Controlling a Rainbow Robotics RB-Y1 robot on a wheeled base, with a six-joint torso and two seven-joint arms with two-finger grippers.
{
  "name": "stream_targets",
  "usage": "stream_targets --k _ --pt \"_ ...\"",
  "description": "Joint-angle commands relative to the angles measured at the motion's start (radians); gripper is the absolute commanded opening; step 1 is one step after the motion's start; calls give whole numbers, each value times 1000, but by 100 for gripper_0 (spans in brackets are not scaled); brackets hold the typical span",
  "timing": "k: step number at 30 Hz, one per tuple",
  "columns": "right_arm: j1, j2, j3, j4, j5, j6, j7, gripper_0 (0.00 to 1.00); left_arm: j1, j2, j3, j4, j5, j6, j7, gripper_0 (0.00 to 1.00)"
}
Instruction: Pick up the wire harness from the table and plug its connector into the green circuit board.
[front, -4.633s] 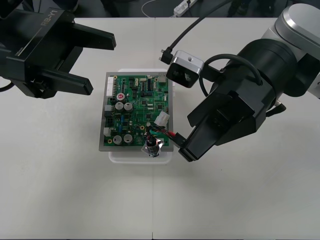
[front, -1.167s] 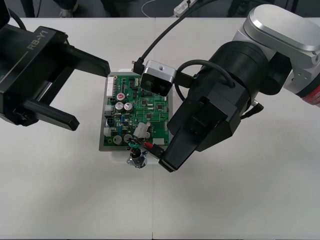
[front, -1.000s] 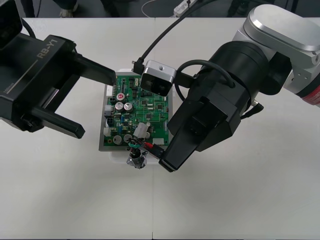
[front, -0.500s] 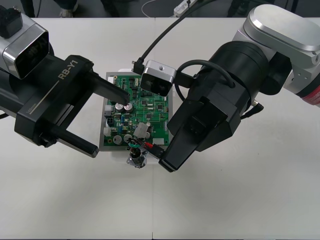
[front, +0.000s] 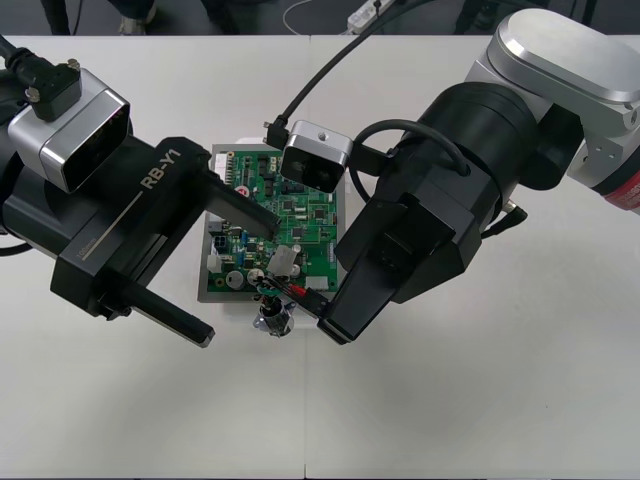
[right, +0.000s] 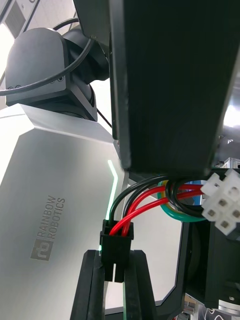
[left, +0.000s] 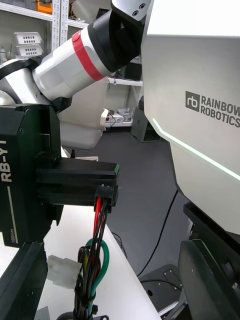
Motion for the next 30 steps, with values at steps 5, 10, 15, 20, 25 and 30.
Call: stream_targets --k 5,10,15,20,25,30 --pt "-53 -27 9 -28 -16 -4 3 0 4 -45 -12 -51 -22 -26 -38 76" --pt "-53 -27 9 -28 -16 -4 3 0 0 -60 -12 -51 -39 -26 -37 76" --pt "-53 -27 9 -28 -16 -4 3 0 -10 -79 -12 -51 -58 -26 -32 76" --pt "-53 -27 9 -28 -16 -4 3 0 -10 -92 -12 -51 -59 -26 -21 76" --pt "-53 -27 9 -28 -16 -4 3 0 -13 -102 -12 -51 -61 -26 -14 76" --pt "-53 -27 9 -28 -16 -4 3 0 -17 -108 -12 -51 -62 -26 -4 77"
